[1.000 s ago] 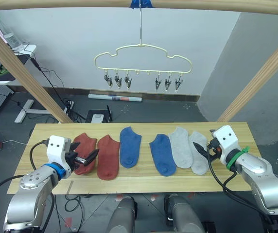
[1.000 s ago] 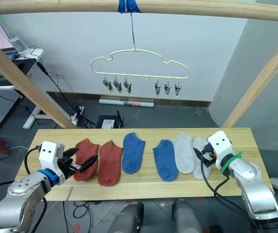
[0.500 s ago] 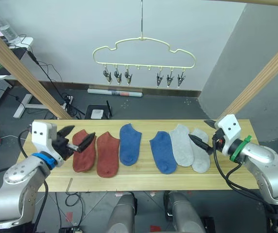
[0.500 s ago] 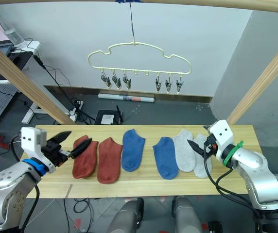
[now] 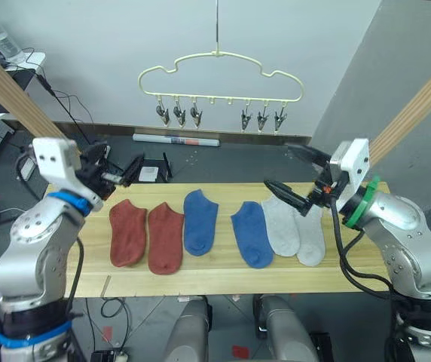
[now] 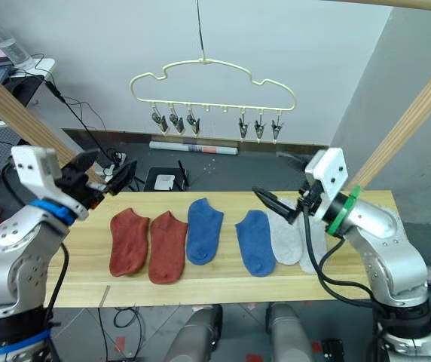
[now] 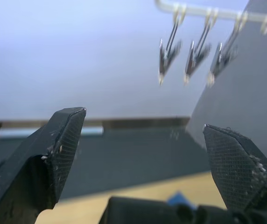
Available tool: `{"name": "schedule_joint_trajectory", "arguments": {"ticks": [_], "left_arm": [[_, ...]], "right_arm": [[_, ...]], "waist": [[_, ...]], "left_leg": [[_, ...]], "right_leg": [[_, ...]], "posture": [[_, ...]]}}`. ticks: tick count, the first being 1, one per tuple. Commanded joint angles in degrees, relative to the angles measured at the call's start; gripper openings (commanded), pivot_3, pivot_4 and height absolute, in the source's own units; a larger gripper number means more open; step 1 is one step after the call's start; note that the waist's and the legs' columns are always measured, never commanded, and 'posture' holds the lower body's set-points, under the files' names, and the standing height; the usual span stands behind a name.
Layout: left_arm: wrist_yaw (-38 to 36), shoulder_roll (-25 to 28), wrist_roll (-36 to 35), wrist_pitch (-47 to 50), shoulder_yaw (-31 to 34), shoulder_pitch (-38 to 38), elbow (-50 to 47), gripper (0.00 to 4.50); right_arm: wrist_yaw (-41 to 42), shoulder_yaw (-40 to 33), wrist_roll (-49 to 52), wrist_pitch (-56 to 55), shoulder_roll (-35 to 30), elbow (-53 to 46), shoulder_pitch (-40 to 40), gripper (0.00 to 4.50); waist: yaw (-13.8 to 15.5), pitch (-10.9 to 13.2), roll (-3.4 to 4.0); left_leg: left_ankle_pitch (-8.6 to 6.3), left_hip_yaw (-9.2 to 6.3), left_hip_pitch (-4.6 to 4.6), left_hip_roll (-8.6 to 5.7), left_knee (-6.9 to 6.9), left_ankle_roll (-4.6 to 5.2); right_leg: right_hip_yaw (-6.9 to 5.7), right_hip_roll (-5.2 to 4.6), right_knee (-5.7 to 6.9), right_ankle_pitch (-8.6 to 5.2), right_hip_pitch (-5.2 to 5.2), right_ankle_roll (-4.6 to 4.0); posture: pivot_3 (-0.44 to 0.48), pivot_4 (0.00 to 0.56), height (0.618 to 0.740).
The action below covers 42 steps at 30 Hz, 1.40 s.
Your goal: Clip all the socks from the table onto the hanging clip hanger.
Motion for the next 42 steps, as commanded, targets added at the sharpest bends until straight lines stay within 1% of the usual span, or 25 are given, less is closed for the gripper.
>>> {"name": "schedule_joint_trajectory", "arguments": {"ticks": [1, 4, 8, 11, 16, 19, 22, 32, 42], "left_arm": [[0.05, -0.99, 1.72, -3.71, -1.38, -1.57, 3.10, 4.48], [0.22, -1.49, 2.54, -5.93, -1.85, -3.32, 6.03, 4.48], [-0.06, -2.77, 4.66, -10.41, -3.98, -8.54, 12.87, 4.48], [-0.87, -3.36, 5.63, -12.94, -5.18, -10.23, 15.23, 4.48], [-0.19, -6.05, 7.34, -17.75, -6.63, -15.36, 21.60, 4.48], [-0.41, -6.29, 8.44, -19.57, -6.96, -16.09, 23.39, 3.92], [-0.61, -6.47, 8.79, -20.34, -7.26, -16.78, 25.09, 3.11], [-0.32, -6.67, 8.85, -22.42, -6.58, -20.23, 29.27, 3.11], [-0.71, -7.00, 10.03, -25.70, -7.25, -22.26, 32.22, 3.11]], "right_arm": [[-0.05, 0.81, 1.88, 0.06, 0.42, -1.29, -2.22, 4.50], [0.45, 1.70, 2.13, -0.13, 0.24, -0.68, -3.56, 4.50], [0.62, 3.02, 2.07, -0.24, 0.71, 0.17, -5.41, 4.50], [0.35, 3.40, 1.86, -0.28, 0.74, 0.58, -5.88, 4.50], [0.50, 4.61, 1.51, -0.69, 1.01, 0.15, -6.67, 4.50], [-0.17, 4.54, 1.94, -0.19, 1.48, 0.30, -7.85, 4.50], [-0.77, 4.61, 1.92, 0.14, 1.84, 0.59, -8.75, 4.50], [-1.66, 4.78, 1.82, 0.20, 2.00, 0.35, -8.71, 4.50], [-0.12, 5.17, 1.49, -1.24, 1.70, 0.65, -9.42, 4.50]], "waist": [[-0.21, 0.11, -0.16], [-0.50, 0.17, -0.26], [-0.68, 0.22, -0.28], [-0.88, 0.23, -0.29], [-0.97, 0.26, -0.31], [-1.21, 0.26, -0.31], [-1.39, 0.26, -0.31], [-1.27, 0.26, -0.32], [-1.25, 0.26, -0.32]], "left_leg": [[0.04, 0.01, -0.01, -0.02, 0.01, -0.07], [0.09, -0.06, -0.09, 0.00, 0.01, -0.19], [0.08, -0.06, -0.15, 0.00, -0.01, -0.19], [0.08, -0.02, -0.13, -0.02, 0.00, -0.18], [0.08, -0.06, -0.14, 0.00, 0.01, -0.17], [0.08, -0.01, -0.14, -0.01, 0.02, -0.17], [0.08, 0.00, -0.13, 0.00, 0.01, -0.18], [0.07, -0.03, -0.15, -0.01, 0.06, -0.16], [0.08, -0.04, -0.15, -0.02, 0.11, -0.17]], "right_leg": [[0.00, -0.02, 0.01, 0.01, -0.01, 0.00], [-0.03, -0.04, 0.01, 0.02, -0.09, -0.02], [-0.05, -0.06, 0.00, 0.02, -0.15, -0.03], [-0.01, -0.07, 0.02, 0.02, -0.15, -0.02], [-0.07, -0.06, 0.04, 0.02, -0.15, -0.03], [-0.03, -0.07, 0.06, 0.03, -0.16, -0.02], [-0.01, -0.07, 0.07, 0.03, -0.19, -0.02], [-0.05, -0.07, 0.14, 0.03, -0.20, -0.02], [-0.06, -0.07, 0.19, 0.03, -0.21, -0.02]], "posture": [[-0.009, 0.347, 0.740], [-0.021, 0.348, 0.740], [-0.015, 0.351, 0.740], [-0.023, 0.356, 0.740], [-0.033, 0.353, 0.740], [-0.037, 0.355, 0.740], [-0.047, 0.353, 0.740], [-0.047, 0.351, 0.740], [-0.040, 0.341, 0.740]]}}
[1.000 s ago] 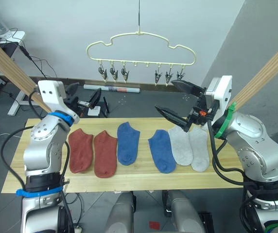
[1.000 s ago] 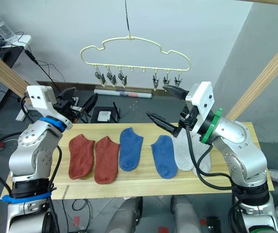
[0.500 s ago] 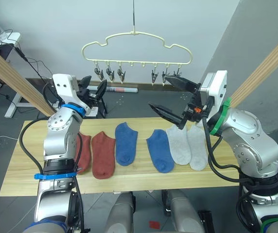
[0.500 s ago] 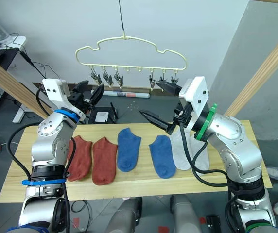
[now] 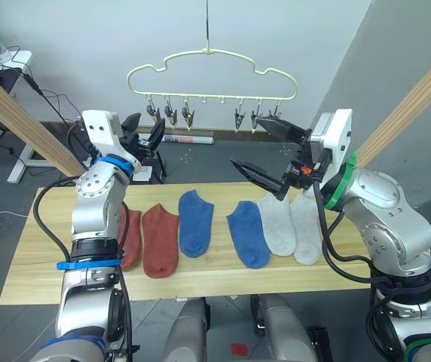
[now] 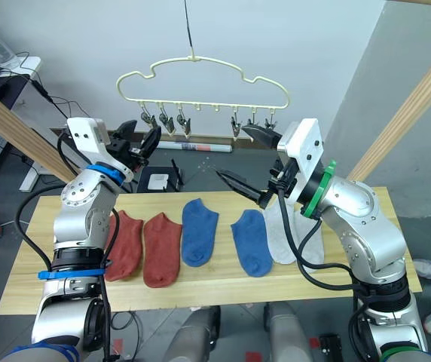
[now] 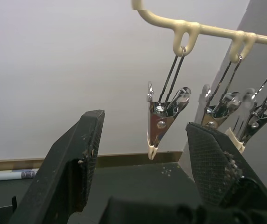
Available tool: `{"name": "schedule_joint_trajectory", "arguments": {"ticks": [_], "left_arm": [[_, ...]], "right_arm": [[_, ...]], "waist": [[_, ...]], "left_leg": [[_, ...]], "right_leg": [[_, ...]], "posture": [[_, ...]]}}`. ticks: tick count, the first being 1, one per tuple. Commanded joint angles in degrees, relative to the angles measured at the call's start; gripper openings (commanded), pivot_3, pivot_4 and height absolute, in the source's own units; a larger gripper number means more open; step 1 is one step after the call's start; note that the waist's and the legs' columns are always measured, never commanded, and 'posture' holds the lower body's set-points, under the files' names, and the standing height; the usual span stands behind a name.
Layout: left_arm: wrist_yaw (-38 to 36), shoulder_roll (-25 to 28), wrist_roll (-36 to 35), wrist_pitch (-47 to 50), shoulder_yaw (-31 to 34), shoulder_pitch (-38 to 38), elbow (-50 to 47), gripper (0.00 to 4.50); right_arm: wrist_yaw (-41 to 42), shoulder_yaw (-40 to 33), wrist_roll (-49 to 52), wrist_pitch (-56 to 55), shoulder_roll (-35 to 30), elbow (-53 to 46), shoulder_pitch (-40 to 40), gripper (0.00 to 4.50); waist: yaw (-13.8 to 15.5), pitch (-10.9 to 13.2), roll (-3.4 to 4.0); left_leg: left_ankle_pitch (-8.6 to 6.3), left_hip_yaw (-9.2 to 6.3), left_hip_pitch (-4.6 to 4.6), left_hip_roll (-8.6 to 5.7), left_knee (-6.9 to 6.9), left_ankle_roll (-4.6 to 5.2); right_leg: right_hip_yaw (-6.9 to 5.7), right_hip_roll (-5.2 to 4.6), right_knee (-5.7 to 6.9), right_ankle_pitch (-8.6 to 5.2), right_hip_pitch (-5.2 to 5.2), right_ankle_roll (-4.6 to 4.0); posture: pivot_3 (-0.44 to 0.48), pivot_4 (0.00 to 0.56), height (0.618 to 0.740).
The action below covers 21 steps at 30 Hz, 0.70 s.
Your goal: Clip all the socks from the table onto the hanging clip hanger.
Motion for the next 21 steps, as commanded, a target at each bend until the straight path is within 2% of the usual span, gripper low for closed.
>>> {"name": "schedule_joint_trajectory", "arguments": {"ticks": [1, 11, 15, 21], "left_arm": [[-0.11, 0.26, 0.45, -2.56, 0.07, -1.92, -0.73, 3.11], [0.06, 0.33, 0.68, -3.87, 0.19, -3.19, 0.57, 3.11], [-0.07, 0.31, 0.62, -4.52, 0.22, -3.49, 0.77, 2.33], [-0.23, 0.51, 0.38, -4.39, 0.35, -3.65, 0.54, 0.73]], "right_arm": [[0.70, -0.24, 0.49, -1.48, -0.07, -1.52, -1.03, 4.50], [0.45, -0.53, 0.47, -1.24, -0.17, -1.44, -0.94, 4.50], [0.66, -0.52, 0.29, -1.42, -0.35, -1.18, -0.94, 4.50], [0.34, -0.41, 0.28, -1.22, -0.25, -1.44, -0.49, 4.50]], "waist": [[0.04, 0.00, 0.00], [0.02, 0.00, 0.00], [0.01, 0.00, 0.00], [0.01, 0.00, 0.00]], "left_leg": [[0.00, 0.00, 0.00, 0.00, 0.02, 0.00], [0.00, 0.02, 0.00, 0.00, 0.13, -0.01], [0.00, 0.03, 0.01, -0.01, 0.29, 0.00], [-0.08, 0.01, -0.01, -0.03, 0.50, 0.13]], "right_leg": [[0.00, 0.00, 0.01, 0.00, 0.00, 0.00], [0.02, 0.00, 0.24, 0.00, -0.05, 0.00], [0.04, 0.00, 0.37, 0.00, -0.05, 0.00], [0.04, 0.01, 0.53, -0.01, -0.04, 0.01]], "posture": [[-0.040, 0.341, 0.740], [-0.039, 0.333, 0.740], [-0.039, 0.333, 0.740], [-0.038, 0.335, 0.740]]}}
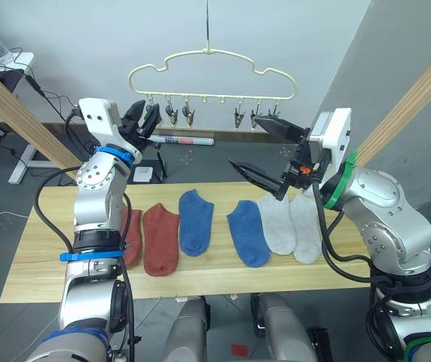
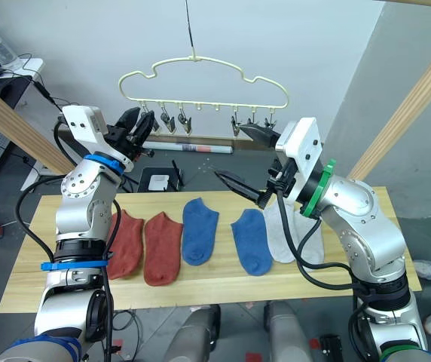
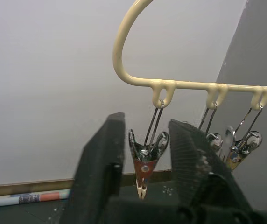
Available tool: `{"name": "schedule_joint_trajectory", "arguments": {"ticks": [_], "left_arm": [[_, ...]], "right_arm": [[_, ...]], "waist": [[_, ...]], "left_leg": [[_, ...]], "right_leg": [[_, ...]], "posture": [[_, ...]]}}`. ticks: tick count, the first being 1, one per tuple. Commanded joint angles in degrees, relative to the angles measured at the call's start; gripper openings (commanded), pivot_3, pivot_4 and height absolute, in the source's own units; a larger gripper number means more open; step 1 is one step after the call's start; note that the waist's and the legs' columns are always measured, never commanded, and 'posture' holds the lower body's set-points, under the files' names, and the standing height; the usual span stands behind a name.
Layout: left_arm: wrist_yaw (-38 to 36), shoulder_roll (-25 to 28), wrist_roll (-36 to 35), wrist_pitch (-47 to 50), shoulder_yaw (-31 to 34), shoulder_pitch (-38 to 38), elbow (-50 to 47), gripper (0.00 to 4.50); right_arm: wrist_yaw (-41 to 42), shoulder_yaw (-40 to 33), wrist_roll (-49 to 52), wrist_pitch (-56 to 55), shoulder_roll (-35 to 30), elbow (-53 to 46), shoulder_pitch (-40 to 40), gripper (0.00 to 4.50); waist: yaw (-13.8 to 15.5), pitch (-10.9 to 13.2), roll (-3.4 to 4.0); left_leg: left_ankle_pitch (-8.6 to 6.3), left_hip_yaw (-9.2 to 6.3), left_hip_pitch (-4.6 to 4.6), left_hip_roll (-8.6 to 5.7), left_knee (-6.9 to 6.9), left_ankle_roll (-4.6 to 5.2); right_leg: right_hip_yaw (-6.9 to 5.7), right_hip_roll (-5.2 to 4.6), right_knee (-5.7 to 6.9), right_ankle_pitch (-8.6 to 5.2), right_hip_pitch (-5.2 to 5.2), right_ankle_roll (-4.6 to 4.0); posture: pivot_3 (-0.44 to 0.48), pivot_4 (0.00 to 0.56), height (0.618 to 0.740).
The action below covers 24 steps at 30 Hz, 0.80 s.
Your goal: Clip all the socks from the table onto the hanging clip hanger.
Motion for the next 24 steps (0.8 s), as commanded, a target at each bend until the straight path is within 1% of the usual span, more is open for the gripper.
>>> {"name": "schedule_joint_trajectory", "arguments": {"ticks": [1, 2, 3, 16, 20, 24], "left_arm": [[-0.27, 0.55, 0.01, -1.18, 0.36, -1.08, -0.99, 0.44], [-0.26, 0.57, 0.01, -1.14, 0.36, -1.08, -1.08, 0.16], [-0.25, 0.57, 0.01, -1.11, 0.36, -1.06, -1.15, 0.04], [-0.18, 1.58, 0.80, 0.50, -0.46, -0.20, -3.15, 0.04], [0.27, 1.50, 1.94, -0.61, -0.94, -0.27, -2.95, 0.86], [1.29, 1.50, 2.59, -0.55, -0.70, -0.55, -2.41, 2.10]], "right_arm": [[0.05, -0.62, 0.29, -1.11, -0.17, -1.52, -0.09, 4.50], [-0.03, -0.62, 0.31, -1.03, -0.15, -1.57, -0.07, 4.50], [-0.07, -0.62, 0.34, -0.99, -0.14, -1.62, -0.03, 4.50], [-0.82, -0.45, -0.08, -0.86, -0.28, -2.04, 1.27, 4.50], [-0.74, -0.31, -0.29, -0.85, -0.41, -1.84, 1.32, 4.50], [-0.78, -0.30, -0.21, -0.63, -0.46, -2.03, 1.46, 4.50]], "waist": [[0.00, 0.00, 0.00], [0.00, 0.00, 0.00], [0.00, 0.00, 0.00], [0.00, 0.01, 0.00], [0.00, 0.01, 0.00], [-0.01, 0.01, 0.00]], "left_leg": [[-0.01, 0.00, 0.00, 0.00, 0.03, 0.02], [-0.02, 0.00, 0.00, 0.00, 0.04, 0.03], [-0.02, 0.00, 0.00, 0.00, 0.05, 0.03], [-0.02, -0.01, -0.01, 0.00, 0.06, 0.04], [-0.02, -0.01, -0.01, -0.01, 0.06, 0.04], [-0.03, -0.01, -0.01, 0.00, 0.05, 0.04]], "right_leg": [[0.00, 0.00, 0.02, 0.00, 0.00, 0.00], [0.00, 0.00, 0.03, 0.00, 0.00, 0.00], [0.00, 0.00, 0.04, 0.00, 0.00, 0.00], [0.00, 0.00, 0.04, 0.00, 0.00, 0.00], [0.00, 0.00, 0.04, 0.00, 0.00, 0.00], [-0.01, 0.01, 0.03, 0.00, 0.00, 0.01]], "posture": [[-0.038, 0.335, 0.740], [-0.037, 0.337, 0.740], [-0.037, 0.338, 0.740], [-0.036, 0.341, 0.740], [-0.035, 0.345, 0.740], [-0.035, 0.343, 0.740]]}}
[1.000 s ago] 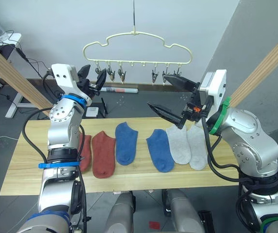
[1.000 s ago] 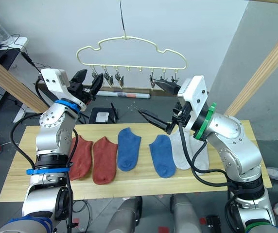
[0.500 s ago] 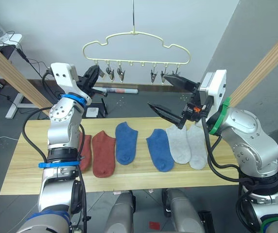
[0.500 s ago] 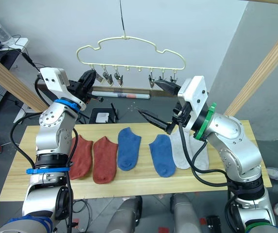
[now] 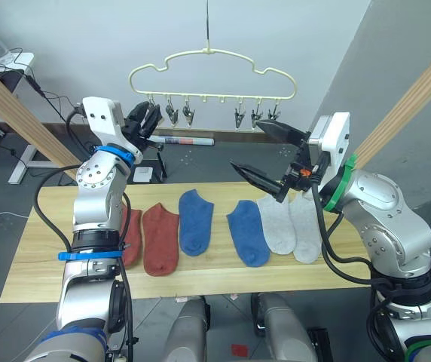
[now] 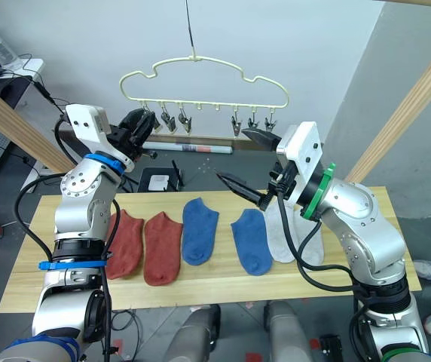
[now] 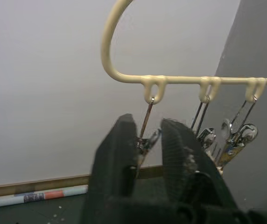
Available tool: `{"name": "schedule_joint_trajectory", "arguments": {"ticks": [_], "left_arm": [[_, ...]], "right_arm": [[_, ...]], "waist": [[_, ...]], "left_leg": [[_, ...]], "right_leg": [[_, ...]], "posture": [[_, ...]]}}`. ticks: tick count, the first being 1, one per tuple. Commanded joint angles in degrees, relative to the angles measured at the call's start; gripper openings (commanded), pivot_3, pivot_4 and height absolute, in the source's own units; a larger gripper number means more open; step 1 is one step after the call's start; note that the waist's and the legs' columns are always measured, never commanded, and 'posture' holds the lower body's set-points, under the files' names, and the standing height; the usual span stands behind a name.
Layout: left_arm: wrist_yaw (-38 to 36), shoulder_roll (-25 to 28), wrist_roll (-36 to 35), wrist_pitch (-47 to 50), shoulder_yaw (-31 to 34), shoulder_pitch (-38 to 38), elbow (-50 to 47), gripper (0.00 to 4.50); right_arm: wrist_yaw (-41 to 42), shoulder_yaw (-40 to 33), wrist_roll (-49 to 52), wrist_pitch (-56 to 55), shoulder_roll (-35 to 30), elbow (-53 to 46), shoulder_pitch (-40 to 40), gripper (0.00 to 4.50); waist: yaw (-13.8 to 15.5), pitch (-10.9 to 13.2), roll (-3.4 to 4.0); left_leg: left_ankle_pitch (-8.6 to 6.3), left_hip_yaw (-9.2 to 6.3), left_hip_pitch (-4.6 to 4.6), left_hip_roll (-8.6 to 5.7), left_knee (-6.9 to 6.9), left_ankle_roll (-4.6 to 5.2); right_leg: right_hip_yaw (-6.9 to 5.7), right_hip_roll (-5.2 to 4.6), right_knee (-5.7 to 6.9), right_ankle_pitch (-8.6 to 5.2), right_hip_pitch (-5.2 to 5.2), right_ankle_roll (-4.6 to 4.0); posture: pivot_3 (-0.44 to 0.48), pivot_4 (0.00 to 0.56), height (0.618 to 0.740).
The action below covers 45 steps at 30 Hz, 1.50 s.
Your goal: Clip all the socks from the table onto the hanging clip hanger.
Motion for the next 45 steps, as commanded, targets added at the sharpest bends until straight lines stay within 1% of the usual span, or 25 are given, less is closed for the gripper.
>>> {"name": "schedule_joint_trajectory", "arguments": {"ticks": [1, 2, 11, 31, 34, 38, 39, 43, 45], "left_arm": [[0.42, 0.70, 0.25, -0.71, 0.51, -0.56, -1.71, 2.36], [0.33, 0.72, 0.13, -0.56, 0.52, -0.43, -1.67, 2.63], [-0.27, -0.42, -2.62, 2.18, 1.15, -0.16, -1.86, 2.63], [-0.50, 0.17, -1.38, -0.61, 1.11, -1.27, -0.14, 2.63], [-0.80, 0.05, -1.66, -0.89, 1.17, -1.44, -0.28, 2.01], [-0.80, 0.09, -1.47, -1.50, 1.14, -1.39, -0.21, 0.83], [-0.88, 0.08, -1.56, -1.54, 1.12, -1.36, -0.28, 0.60], [-0.97, 0.17, -1.76, -1.24, 1.15, -1.11, -0.70, 0.03], [-0.95, 0.20, -1.75, -1.22, 1.15, -1.03, -0.82, 0.01]], "right_arm": [[-0.14, -0.37, 0.12, -0.56, -0.39, -2.04, 0.22, 4.50], [-0.09, -0.37, 0.15, -0.52, -0.43, -2.01, 0.24, 4.50], [-0.22, -0.50, 0.33, -0.26, -0.51, -2.00, 0.03, 4.50], [-0.23, -0.51, 0.38, -0.20, -0.54, -1.86, 0.27, 4.50], [-0.29, -0.59, 0.61, 0.05, -0.54, -2.08, 0.41, 4.50], [-0.24, -0.41, 0.50, -0.10, -0.48, -1.99, 0.43, 4.50], [-0.25, -0.37, 0.48, -0.13, -0.42, -1.95, 0.43, 4.50], [-0.26, -0.19, 0.53, -0.09, -0.31, -2.07, 0.57, 4.50], [-0.21, -0.09, 0.43, -0.18, -0.31, -2.00, 0.66, 4.50]], "waist": [[0.00, 0.00, 0.00], [0.00, 0.01, 0.00], [0.00, 0.20, -0.02], [0.02, 0.71, -0.11], [0.04, 0.71, -0.11], [0.04, 0.73, -0.12], [0.04, 0.74, -0.13], [0.04, 0.76, -0.14], [0.04, 0.76, -0.14]], "left_leg": [[0.00, 0.00, 0.00, 0.00, 0.00, 0.00], [0.00, 0.00, 0.00, 0.00, 0.00, 0.00], [0.00, 0.00, -0.01, 0.00, 0.00, 0.01], [0.00, -0.01, -0.02, 0.00, -0.01, 0.00], [0.00, -0.02, -0.03, 0.00, -0.01, 0.00], [0.00, -0.01, -0.03, 0.00, -0.01, 0.00], [0.00, -0.01, -0.03, 0.00, -0.02, 0.00], [0.00, -0.02, -0.03, 0.00, -0.01, 0.00], [0.00, -0.01, -0.03, 0.00, -0.02, 0.00]], "right_leg": [[0.00, 0.00, 0.00, 0.00, 0.00, 0.00], [0.00, 0.00, 0.00, 0.00, 0.00, 0.00], [0.00, 0.00, -0.01, 0.00, 0.00, 0.01], [0.00, 0.00, -0.03, 0.00, 0.00, 0.01], [0.00, 0.00, -0.04, -0.01, 0.00, 0.01], [0.00, -0.01, -0.04, -0.01, 0.00, 0.01], [0.00, -0.01, -0.04, -0.01, 0.00, 0.01], [0.00, 0.00, -0.04, -0.01, 0.00, 0.01], [0.00, 0.00, -0.05, -0.01, 0.00, 0.01]], "posture": [[-0.035, 0.346, 0.740], [-0.035, 0.348, 0.740], [-0.037, 0.351, 0.740], [-0.030, 0.357, 0.740], [-0.030, 0.356, 0.740], [-0.029, 0.359, 0.740], [-0.029, 0.359, 0.740], [-0.024, 0.358, 0.740], [-0.024, 0.358, 0.740]]}}
